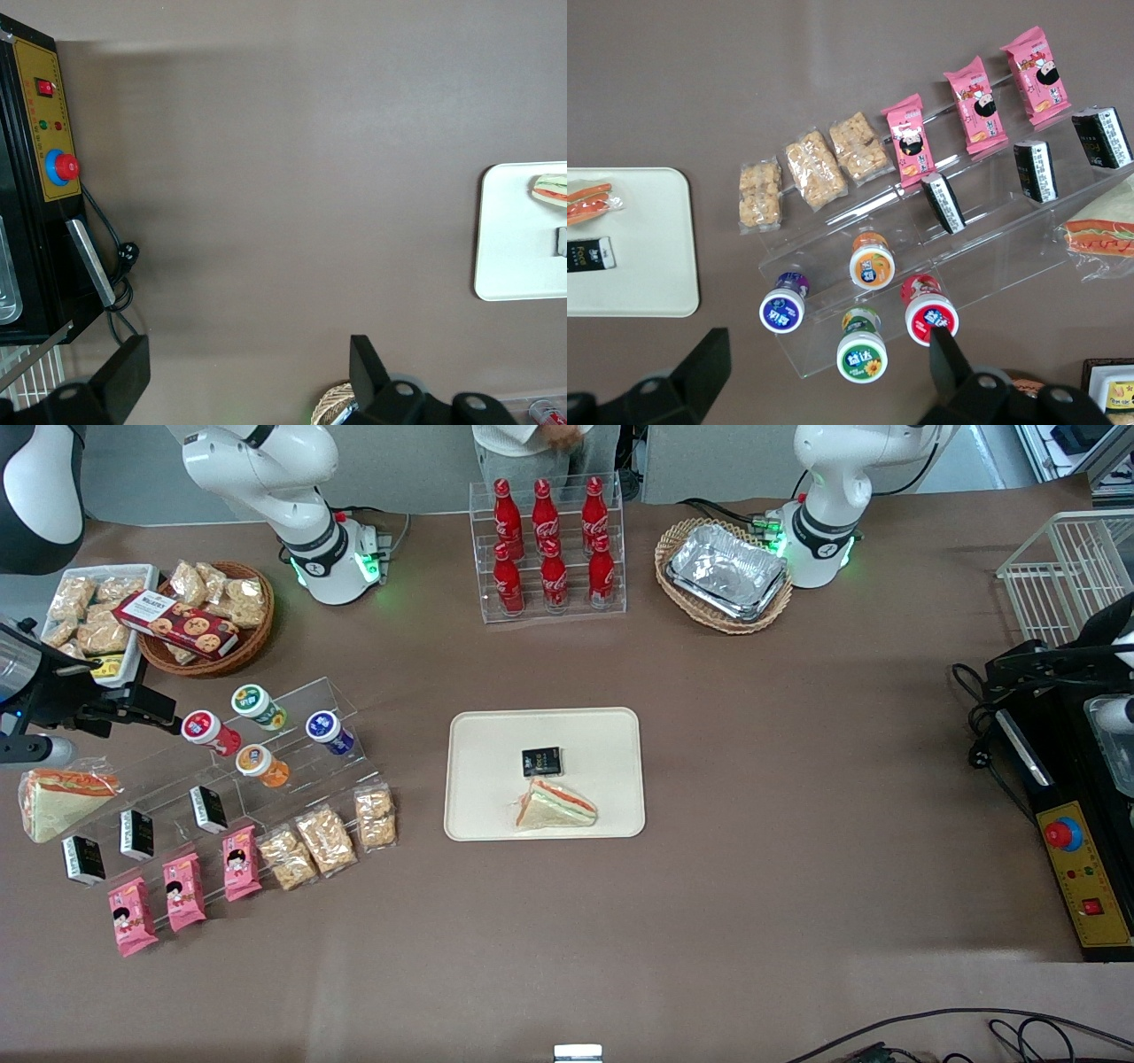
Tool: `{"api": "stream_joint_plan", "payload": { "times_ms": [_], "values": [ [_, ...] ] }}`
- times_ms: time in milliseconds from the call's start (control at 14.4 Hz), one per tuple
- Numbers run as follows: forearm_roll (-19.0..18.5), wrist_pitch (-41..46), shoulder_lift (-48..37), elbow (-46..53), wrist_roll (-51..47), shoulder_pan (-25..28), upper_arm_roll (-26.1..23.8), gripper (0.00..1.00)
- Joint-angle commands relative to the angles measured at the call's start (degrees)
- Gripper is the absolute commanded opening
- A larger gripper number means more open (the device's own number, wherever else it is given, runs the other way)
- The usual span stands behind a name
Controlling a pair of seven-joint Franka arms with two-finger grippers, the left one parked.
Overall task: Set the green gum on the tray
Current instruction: 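Move the right gripper over the acrylic stand toward the green-labelled bottle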
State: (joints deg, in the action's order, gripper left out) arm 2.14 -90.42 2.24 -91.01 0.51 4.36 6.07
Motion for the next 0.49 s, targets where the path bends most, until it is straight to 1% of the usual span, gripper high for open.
{"api": "stream_joint_plan", "payload": {
  "times_ms": [0,209,417],
  "values": [
    [1.64,1.04,0.31,1.1,0.72,-0.76,-0.88,1.0],
    [1.55,1.82,0.22,0.93,0.98,-0.67,-1.06,1.0],
    [1.37,3.59,-1.96,-0.13,7.03,0.21,-0.97,1.0]
  ]
}}
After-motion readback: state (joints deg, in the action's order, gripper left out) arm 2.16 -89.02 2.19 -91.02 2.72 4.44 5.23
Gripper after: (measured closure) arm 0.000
